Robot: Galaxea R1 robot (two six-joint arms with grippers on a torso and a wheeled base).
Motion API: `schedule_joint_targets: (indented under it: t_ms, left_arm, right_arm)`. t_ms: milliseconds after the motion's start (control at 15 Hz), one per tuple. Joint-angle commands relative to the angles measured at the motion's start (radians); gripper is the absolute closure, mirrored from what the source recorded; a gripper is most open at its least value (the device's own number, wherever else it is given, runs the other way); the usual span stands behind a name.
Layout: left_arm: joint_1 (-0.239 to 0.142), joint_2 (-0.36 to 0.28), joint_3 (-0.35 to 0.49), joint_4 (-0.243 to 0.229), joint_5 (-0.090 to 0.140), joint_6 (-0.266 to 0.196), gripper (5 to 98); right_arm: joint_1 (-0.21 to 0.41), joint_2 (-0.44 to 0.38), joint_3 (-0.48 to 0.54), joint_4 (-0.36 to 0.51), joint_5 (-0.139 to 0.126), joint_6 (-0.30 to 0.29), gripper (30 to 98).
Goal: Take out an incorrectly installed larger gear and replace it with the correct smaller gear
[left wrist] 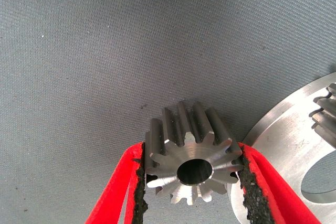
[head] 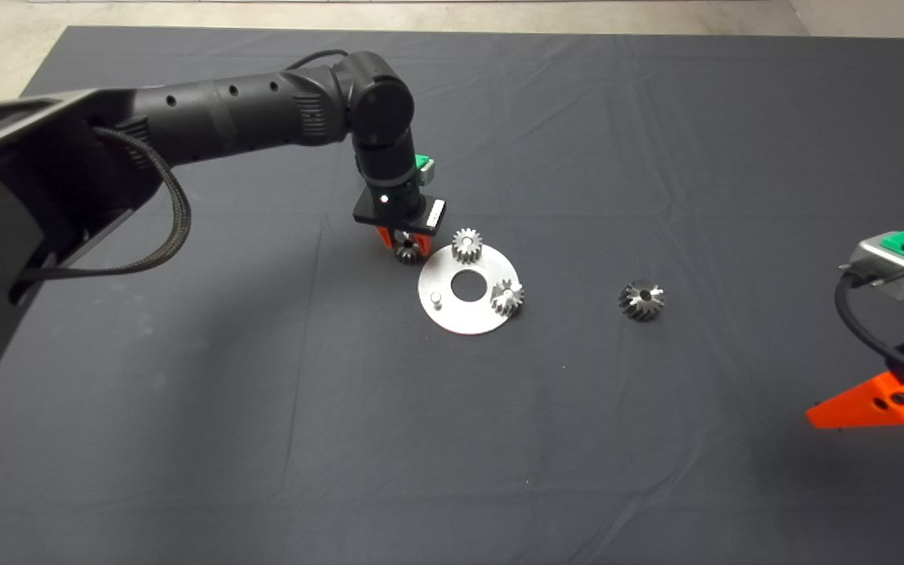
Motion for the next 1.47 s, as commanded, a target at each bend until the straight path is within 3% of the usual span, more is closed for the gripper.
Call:
schedule_joint_targets:
  t_ms: [0,267,333,533,667,1067,1400]
  left_arm:
    - [-0.009,-0.003,-0.002,0.0,0.028,0.005,65.8]
    - [-0.015,-0.011,-0.002,0.0,0.033,0.002,67.4]
    - [-0.018,-0.013,0.0,0.0,0.044,0.002,67.7]
    - [-0.05,-0.015,0.08,0.0,0.112,-0.033,68.2]
    - [-0.062,-0.052,0.184,-0.001,0.111,-0.101,68.2]
    - [-0.101,-0.141,0.404,-0.001,0.106,-0.228,68.4]
    - [-0.122,-0.17,0.534,-0.001,0.103,-0.306,68.4]
  right_arm:
    - [0.025,-0.003,0.004,0.034,0.003,-0.002,30.9]
    - [0.025,-0.003,0.004,0.035,0.002,-0.002,30.9]
    - [0.025,-0.003,0.004,0.035,0.002,-0.002,30.9]
    - [0.025,-0.001,0.004,0.035,0.001,-0.002,30.9]
    - [0.025,0.001,0.004,0.035,0.001,-0.002,30.9]
    - [0.025,-0.001,0.004,0.035,0.001,-0.002,30.9]
    - [0.025,0.001,0.004,0.035,0.001,-0.002,30.9]
